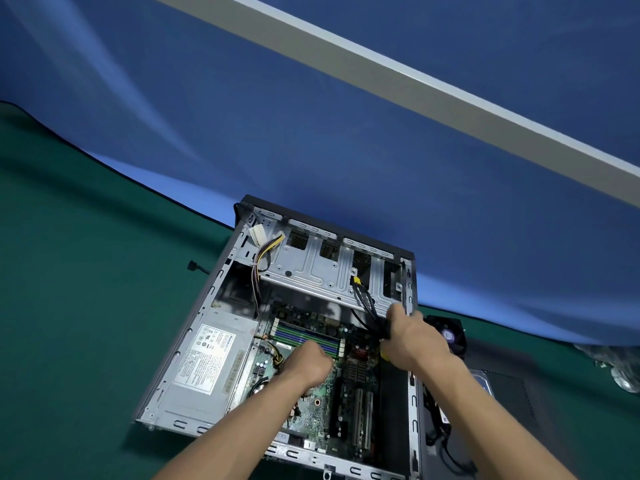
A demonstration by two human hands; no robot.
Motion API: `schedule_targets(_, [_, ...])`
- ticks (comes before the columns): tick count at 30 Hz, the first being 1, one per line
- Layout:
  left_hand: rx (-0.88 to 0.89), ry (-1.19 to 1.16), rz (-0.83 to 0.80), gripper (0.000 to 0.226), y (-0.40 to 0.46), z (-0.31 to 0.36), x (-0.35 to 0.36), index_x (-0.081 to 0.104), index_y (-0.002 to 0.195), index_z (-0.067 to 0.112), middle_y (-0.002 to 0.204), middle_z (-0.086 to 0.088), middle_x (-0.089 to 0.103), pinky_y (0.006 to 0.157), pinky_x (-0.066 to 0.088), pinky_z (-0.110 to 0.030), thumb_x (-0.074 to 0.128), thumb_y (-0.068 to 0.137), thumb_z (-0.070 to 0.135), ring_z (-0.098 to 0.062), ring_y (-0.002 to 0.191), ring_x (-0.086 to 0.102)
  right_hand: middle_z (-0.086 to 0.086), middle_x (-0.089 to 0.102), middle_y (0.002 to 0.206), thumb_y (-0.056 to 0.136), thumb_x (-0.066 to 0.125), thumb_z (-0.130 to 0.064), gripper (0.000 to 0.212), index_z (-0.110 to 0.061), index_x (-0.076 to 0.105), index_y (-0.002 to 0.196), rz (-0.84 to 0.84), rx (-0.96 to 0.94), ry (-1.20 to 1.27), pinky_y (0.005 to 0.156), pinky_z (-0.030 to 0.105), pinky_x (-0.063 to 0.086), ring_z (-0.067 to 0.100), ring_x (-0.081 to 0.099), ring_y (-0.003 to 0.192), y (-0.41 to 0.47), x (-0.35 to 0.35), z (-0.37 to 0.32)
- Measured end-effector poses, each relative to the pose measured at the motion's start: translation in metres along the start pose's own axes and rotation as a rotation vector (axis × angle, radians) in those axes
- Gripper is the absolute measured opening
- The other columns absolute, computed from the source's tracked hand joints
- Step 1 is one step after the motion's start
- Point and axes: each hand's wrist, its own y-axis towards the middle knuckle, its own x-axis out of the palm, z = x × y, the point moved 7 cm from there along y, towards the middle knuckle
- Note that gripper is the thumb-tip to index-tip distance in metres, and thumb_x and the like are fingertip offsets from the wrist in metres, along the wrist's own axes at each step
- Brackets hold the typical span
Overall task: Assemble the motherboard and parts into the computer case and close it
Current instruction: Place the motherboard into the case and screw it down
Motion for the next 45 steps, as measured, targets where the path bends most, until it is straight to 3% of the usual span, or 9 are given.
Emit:
schedule_targets(6, [-0.035,-0.008,0.011,0.03,-0.001,-0.002,-0.004,0.044,0.063,0.017,0.067,-0.003,0.046,0.073,0.042,-0.029,0.048,0.092,0.013,-0.019,0.067,0.047,0.009,0.066,0.106,0.097,0.041,-0.011,0.024,-0.007,0.058,0.113,0.184,0.031,-0.136,0.061,0.028,0.04,0.027,0.065,0.094,-0.003,-0.008,-0.003])
schedule_targets(11, [-0.062,0.015,0.009,0.034,0.0,-0.007,-0.003,0.041,0.059,0.017,0.069,-0.005,0.047,0.076,0.041,-0.03,0.049,0.092,0.014,-0.018,0.071,0.052,0.015,0.049,0.117,0.094,0.048,-0.016,0.033,-0.011,0.035,0.124,0.014,0.019,0.09,0.064,0.034,0.042,0.03,0.053,0.083,-0.001,0.0,-0.002])
schedule_targets(16, [-0.057,0.002,0.01,0.026,0.001,-0.008,-0.003,0.048,0.068,0.012,0.071,-0.006,0.047,0.078,0.044,-0.031,0.051,0.094,0.016,-0.019,0.068,0.048,0.012,0.064,0.113,0.097,0.041,-0.012,0.028,-0.004,0.052,0.121,0.157,0.068,-0.089,0.066,0.029,0.039,0.029,0.063,0.101,0.002,-0.007,0.005])
schedule_targets(20, [-0.068,0.017,0.029,0.03,0.001,-0.011,-0.006,0.046,0.062,0.014,0.068,-0.005,0.046,0.074,0.042,-0.03,0.05,0.092,0.012,-0.018,0.065,0.046,0.009,0.064,0.112,0.096,0.047,-0.028,0.033,-0.005,0.05,0.12,0.049,0.045,-0.032,0.065,0.029,0.039,0.026,0.06,0.089,0.005,-0.005,0.015])
schedule_targets(23, [-0.082,0.042,0.045,0.037,0.001,-0.011,-0.007,0.04,0.057,0.016,0.063,-0.004,0.042,0.073,0.036,-0.029,0.05,0.092,0.013,-0.019,0.069,0.048,0.009,0.065,0.102,0.091,0.051,-0.016,0.014,-0.009,0.056,0.103,0.044,-0.018,-0.031,0.057,0.025,0.04,0.025,0.056,0.078,-0.001,0.001,0.01])
schedule_targets(29, [-0.059,0.1,0.092,0.017,-0.008,-0.005,-0.011,0.06,0.08,0.012,0.087,-0.006,0.06,0.091,0.049,-0.035,0.048,0.092,0.011,-0.022,0.083,0.059,0.008,0.068,0.108,0.091,0.045,-0.007,0.026,-0.008,0.063,0.109,0.108,0.004,-0.076,0.062,0.027,0.041,0.026,0.065,0.091,-0.011,0.009,0.007])
schedule_targets(35, [-0.021,0.096,0.17,0.018,-0.031,0.013,-0.009,0.064,0.086,0.016,0.084,-0.004,0.069,0.074,0.054,-0.036,0.049,0.095,0.015,-0.019,0.063,0.058,0.003,0.068,0.108,0.091,0.046,-0.008,0.021,-0.013,0.064,0.1,0.058,-0.169,-0.347,0.049,0.022,0.035,0.015,0.048,0.054,-0.018,0.011,0.005])
schedule_targets(40, [0.003,0.127,0.223,0.02,-0.054,0.036,-0.004,0.062,0.08,0.018,0.081,-0.002,0.067,0.074,0.055,-0.034,0.051,0.095,0.014,-0.02,0.072,0.066,0.003,0.065,0.092,0.083,0.046,-0.004,0.014,-0.006,0.059,0.086,0.078,-0.276,-0.557,0.064,0.029,0.051,0.025,0.053,0.064,-0.034,0.007,0.01])
schedule_targets(45, [0.045,0.135,0.248,0.036,-0.069,0.064,0.018,0.049,0.057,0.018,0.052,0.004,0.051,0.058,0.039,-0.026,0.053,0.093,0.017,-0.015,0.052,0.049,0.0,0.057,0.089,0.088,0.049,-0.024,0.041,-0.005,0.045,0.124,0.123,-0.241,-0.351,0.058,0.027,0.045,0.022,0.054,0.067,-0.031,0.014,0.056])
